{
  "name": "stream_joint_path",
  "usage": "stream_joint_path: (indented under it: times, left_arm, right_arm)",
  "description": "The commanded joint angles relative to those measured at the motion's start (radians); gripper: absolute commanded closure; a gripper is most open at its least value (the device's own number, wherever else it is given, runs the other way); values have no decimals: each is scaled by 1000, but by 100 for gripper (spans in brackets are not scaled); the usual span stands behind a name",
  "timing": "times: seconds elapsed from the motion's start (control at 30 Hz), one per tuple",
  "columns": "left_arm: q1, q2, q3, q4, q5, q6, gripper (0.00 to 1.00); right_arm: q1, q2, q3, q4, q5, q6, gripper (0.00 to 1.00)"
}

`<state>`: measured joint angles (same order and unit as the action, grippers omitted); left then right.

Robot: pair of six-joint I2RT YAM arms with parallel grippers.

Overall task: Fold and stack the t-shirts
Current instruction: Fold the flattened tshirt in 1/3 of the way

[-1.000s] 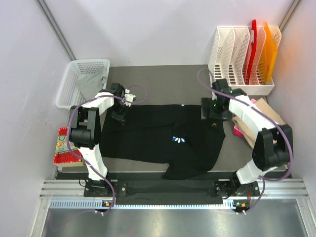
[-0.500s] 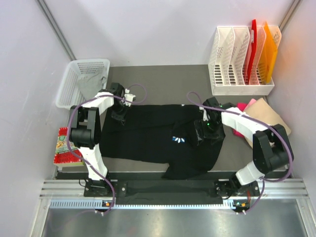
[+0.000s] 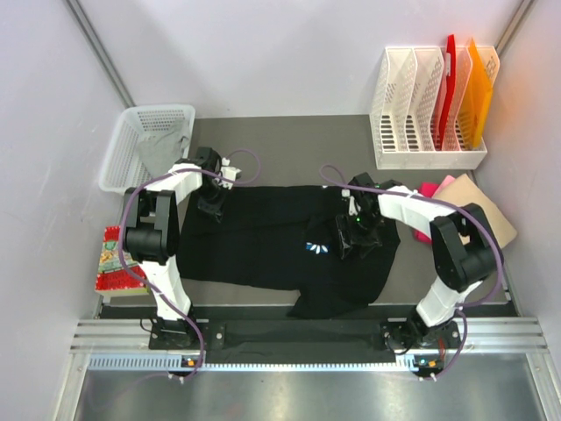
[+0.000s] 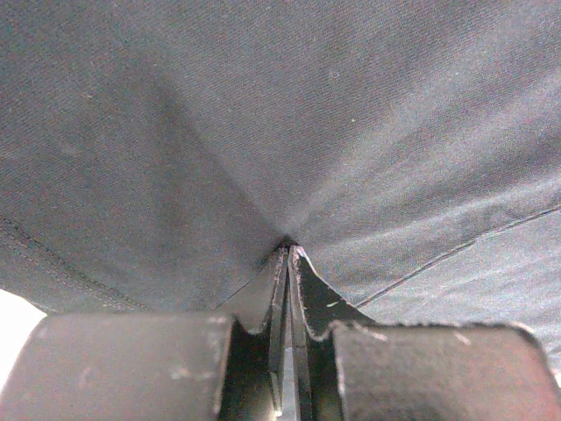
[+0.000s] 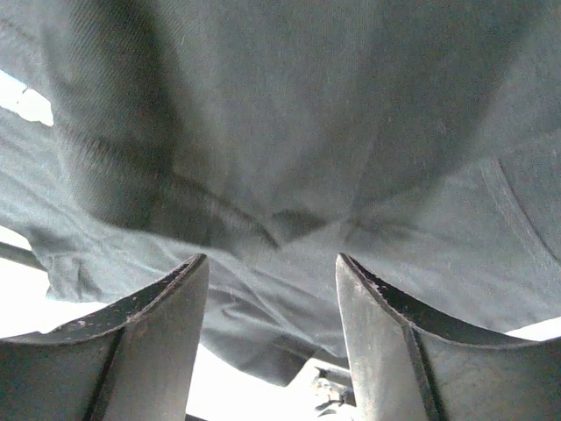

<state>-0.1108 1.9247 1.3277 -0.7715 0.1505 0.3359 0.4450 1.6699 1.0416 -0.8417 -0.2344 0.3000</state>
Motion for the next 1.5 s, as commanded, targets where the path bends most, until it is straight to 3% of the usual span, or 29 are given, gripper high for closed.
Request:
stream_joint_path:
  times: [0.0, 0.67, 1.03, 1.17, 1.27, 1.47]
  left_arm:
    - [14, 13, -13, -8, -17, 5, 92]
    - [14, 25, -13, -3, -5, -5, 92]
    - [14, 26, -5, -5, -5, -5, 92]
    - [14, 25, -5, -8, -3, -6, 92]
    - [14, 23, -2, -9, -5, -3, 92]
    - [14, 20, 5, -12, -3, 0, 92]
  right_arm:
    - [14, 28, 29, 47, -13, 11, 41]
    - [20, 82, 72, 59, -19, 19, 67]
    - [24, 90, 34, 73, -25, 21, 69]
    - [24, 88, 23, 76, -28, 22, 84]
    - [24, 73, 12, 67, -23, 24, 90]
    - [21, 11, -23, 23, 15, 13, 91]
